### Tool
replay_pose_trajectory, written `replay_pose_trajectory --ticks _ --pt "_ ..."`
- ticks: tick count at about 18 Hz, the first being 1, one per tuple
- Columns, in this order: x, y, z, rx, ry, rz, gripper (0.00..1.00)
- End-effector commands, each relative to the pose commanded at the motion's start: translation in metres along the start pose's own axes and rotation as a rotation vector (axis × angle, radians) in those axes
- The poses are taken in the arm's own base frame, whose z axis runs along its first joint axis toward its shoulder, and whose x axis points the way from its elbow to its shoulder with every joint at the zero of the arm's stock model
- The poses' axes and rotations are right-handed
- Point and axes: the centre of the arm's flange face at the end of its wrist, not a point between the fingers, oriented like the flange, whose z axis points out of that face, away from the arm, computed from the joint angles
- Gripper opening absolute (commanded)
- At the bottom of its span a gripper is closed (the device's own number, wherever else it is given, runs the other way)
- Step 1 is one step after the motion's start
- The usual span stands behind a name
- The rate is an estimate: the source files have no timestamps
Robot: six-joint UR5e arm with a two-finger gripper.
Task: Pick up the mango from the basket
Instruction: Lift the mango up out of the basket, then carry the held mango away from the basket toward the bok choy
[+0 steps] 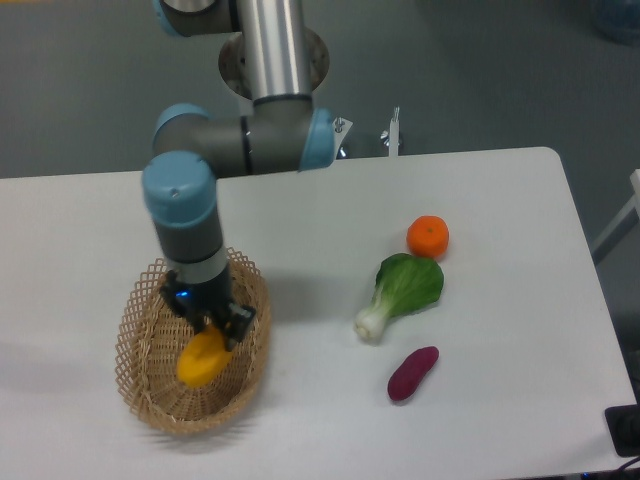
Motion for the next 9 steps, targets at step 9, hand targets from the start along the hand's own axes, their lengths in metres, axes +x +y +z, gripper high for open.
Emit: replay_pose_trajectory --ticks 9 --pt "-0.131 0.055 -0.048 -0.116 0.061 0.112 0.46"
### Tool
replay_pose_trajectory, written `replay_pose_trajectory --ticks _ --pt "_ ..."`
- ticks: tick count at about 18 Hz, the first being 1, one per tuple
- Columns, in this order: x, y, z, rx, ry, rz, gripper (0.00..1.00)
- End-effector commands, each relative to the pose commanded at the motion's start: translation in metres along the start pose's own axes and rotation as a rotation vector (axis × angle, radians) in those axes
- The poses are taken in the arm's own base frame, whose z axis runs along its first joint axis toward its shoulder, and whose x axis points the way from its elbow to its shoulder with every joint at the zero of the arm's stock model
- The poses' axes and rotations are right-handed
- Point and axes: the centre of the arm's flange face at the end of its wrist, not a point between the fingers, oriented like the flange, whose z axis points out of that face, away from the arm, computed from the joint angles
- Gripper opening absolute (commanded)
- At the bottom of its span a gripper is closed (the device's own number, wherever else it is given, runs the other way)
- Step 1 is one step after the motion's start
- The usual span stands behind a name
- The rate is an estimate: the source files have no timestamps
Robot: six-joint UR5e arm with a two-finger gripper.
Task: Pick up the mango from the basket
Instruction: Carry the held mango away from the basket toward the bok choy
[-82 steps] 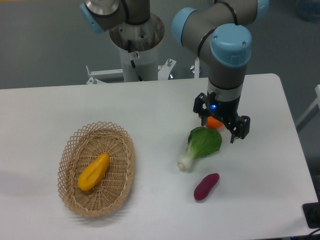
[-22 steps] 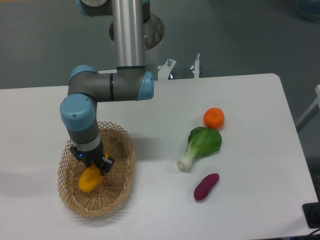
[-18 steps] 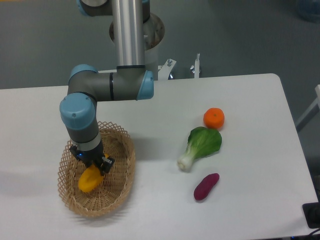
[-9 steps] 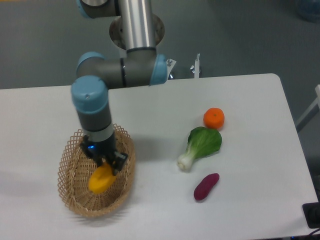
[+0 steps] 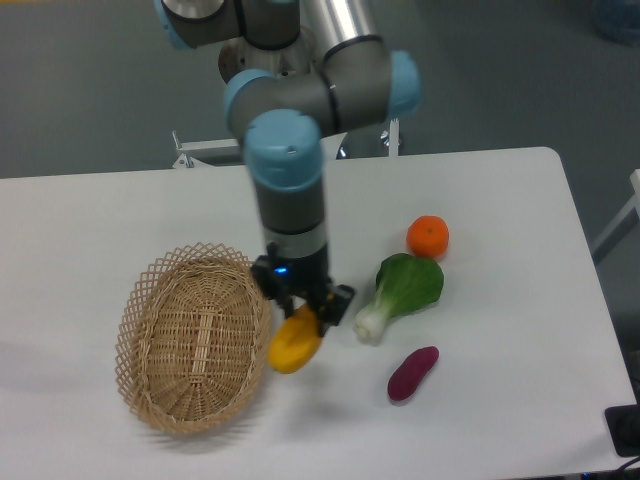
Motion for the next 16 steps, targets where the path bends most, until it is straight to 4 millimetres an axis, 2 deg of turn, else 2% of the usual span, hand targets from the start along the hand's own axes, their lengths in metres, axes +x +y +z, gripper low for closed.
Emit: replay_pose_trajectory --ticks 5,8,13,16 --pt "-0.046 0.051 -0.009 -0.038 0.036 0.075 0.46" --pt "-0.061 0.071 -0.009 -0.041 0.033 0.101 0.47" --pt "-0.073 0.086 -0.005 -0.048 0.037 0.130 0.47" --pt "-0.074 0.088 -0.005 -0.048 0.038 0.127 0.47"
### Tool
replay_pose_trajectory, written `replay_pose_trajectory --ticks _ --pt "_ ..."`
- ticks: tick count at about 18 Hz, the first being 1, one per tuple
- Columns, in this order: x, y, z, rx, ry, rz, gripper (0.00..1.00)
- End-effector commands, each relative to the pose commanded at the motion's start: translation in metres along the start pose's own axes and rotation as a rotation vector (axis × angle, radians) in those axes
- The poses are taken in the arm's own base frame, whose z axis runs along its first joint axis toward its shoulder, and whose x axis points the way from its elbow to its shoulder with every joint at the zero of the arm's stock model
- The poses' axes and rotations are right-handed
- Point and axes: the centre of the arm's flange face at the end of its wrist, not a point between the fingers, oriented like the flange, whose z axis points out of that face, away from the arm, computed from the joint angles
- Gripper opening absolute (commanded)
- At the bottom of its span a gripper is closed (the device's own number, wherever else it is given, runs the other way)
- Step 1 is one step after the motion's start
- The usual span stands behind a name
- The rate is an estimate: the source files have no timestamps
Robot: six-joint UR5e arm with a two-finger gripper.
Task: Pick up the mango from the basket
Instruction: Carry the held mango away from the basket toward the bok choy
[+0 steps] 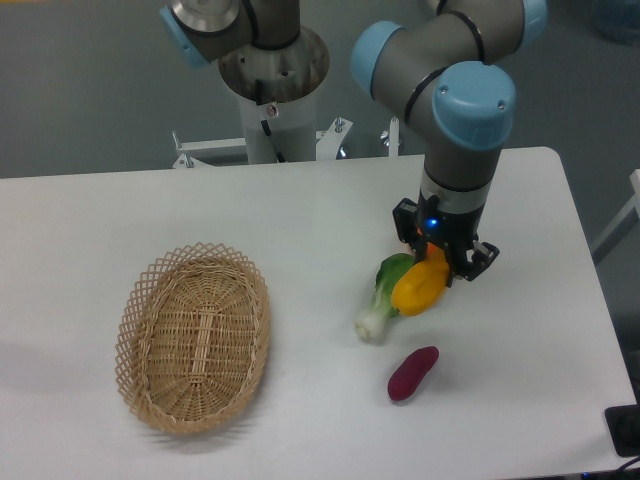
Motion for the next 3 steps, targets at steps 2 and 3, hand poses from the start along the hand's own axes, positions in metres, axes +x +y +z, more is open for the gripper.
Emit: replay_pose_trajectory --ticks 2,3 --pt "0.0003 -0.0010 -0.0001 0.002 -0.001 0.002 0.47" --pt "0.0006 -0.0010 -0.0011 0.002 -0.002 0.002 0.47"
